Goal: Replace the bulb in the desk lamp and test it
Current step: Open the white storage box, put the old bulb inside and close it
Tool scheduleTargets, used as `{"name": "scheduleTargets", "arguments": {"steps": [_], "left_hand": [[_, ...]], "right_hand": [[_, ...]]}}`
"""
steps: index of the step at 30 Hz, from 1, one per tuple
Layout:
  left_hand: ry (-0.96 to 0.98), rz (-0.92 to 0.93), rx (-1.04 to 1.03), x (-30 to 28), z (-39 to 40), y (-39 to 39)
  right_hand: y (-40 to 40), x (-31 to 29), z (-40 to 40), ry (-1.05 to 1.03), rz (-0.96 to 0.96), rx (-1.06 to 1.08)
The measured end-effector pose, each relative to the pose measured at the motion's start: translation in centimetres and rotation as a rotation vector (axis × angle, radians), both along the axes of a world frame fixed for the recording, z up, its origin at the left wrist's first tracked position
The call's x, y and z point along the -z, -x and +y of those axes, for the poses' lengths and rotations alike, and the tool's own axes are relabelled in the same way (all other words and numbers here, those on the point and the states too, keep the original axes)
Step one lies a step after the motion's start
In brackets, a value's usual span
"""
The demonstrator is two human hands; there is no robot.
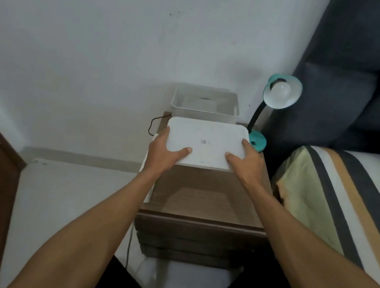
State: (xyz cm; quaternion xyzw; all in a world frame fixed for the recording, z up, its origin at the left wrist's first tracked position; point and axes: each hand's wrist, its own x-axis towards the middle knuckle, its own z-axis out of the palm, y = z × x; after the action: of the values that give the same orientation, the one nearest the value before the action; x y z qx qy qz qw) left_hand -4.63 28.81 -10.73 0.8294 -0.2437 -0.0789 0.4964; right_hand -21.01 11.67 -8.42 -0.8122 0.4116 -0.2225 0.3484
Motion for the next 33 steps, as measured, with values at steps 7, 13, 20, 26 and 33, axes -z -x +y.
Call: {"name": "scheduleTargets", "arguments": {"steps": [7,13,20,26,33], "left_hand": [[-0.12,0.074,0.007,6.6,3.0,5.2],[-0.223,0.086,0.067,8.9,3.2,5.7],[-0.462,-0.036,0.106,10.5,2.7,6.0],[-0.551,-0.101,0.099,10.8,1.8,6.5],[-0.224,-0.243,0.059,7.6,0.1,5.0]], "right_hand": [[4.6,6.6,3.6,-0.112,0.088,0.035],[5.5,9.7,3.8,-0.127,0.204,0.037],[5.0,11.0,2.7,-0.02,0.387,-0.032],[4.9,11.4,2.3,0.04,0.43,-0.059],[3.0,8.7,0.4,0.027,0.207,0.022]]}}
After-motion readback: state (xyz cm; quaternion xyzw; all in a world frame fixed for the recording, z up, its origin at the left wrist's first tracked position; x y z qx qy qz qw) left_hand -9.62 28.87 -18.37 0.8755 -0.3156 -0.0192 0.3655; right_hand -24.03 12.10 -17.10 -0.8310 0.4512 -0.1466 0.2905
